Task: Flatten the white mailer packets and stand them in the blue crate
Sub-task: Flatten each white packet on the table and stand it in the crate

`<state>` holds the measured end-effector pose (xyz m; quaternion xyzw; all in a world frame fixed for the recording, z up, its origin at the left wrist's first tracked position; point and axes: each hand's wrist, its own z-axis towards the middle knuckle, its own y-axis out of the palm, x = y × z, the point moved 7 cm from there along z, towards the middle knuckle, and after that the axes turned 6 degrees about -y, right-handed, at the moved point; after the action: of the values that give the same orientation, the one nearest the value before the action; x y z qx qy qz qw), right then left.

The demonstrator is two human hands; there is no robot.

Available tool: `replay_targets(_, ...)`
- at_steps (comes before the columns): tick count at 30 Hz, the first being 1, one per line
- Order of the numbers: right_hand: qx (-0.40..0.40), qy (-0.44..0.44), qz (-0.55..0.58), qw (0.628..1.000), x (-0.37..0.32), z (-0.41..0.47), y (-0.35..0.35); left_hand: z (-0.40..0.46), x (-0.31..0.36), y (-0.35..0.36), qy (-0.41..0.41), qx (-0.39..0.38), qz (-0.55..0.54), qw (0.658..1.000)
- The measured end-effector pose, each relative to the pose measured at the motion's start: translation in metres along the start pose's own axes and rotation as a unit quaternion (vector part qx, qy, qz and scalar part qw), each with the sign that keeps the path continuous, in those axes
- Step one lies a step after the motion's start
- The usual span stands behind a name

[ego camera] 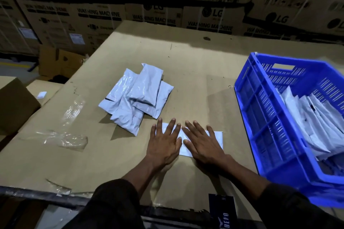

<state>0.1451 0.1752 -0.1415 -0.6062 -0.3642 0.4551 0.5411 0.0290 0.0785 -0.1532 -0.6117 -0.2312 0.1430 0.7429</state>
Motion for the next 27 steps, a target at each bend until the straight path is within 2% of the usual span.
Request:
replay_targets(5, -0.003, 0.026, -0.017, 1.0, 0.011, -0.016, -0.005, -0.008, -0.003, -0.005, 0.005, 0.012, -0.009, 1.0)
replay_targets(12, -0.035, -0.009, -0.01, 0.999, 0.009, -0.02, -0.002, -0.02, -0.005, -0.006, 0.007, 0.017, -0.016, 1.0)
replay_targets(16, -0.004, -0.083, -0.028, 0.996, -0.006, -0.028, -0.004, -0.022, -0.006, -0.006, 0.002, 0.002, -0.025, 1.0)
replay_targets(18, 0.007, -0.084, -0.034, 0.996, -0.011, -0.026, -0.009, -0.024, -0.007, -0.007, -0.005, -0.003, -0.032, 0.999)
replay_targets(21, 0.023, -0.075, -0.022, 0.997, -0.01, -0.018, -0.021, -0.034, -0.003, -0.011, 0.03, 0.007, -0.041, 0.999)
replay_targets(24, 0.065, -0.076, 0.019, 0.995, -0.013, -0.013, -0.034, -0.038, -0.001, -0.02, 0.053, 0.05, -0.044, 0.996)
replay_targets(27, 0.081, -0.095, 0.047, 0.991, -0.024, -0.015, -0.044, -0.034, -0.004, -0.034, 0.044, 0.154, -0.067, 0.985)
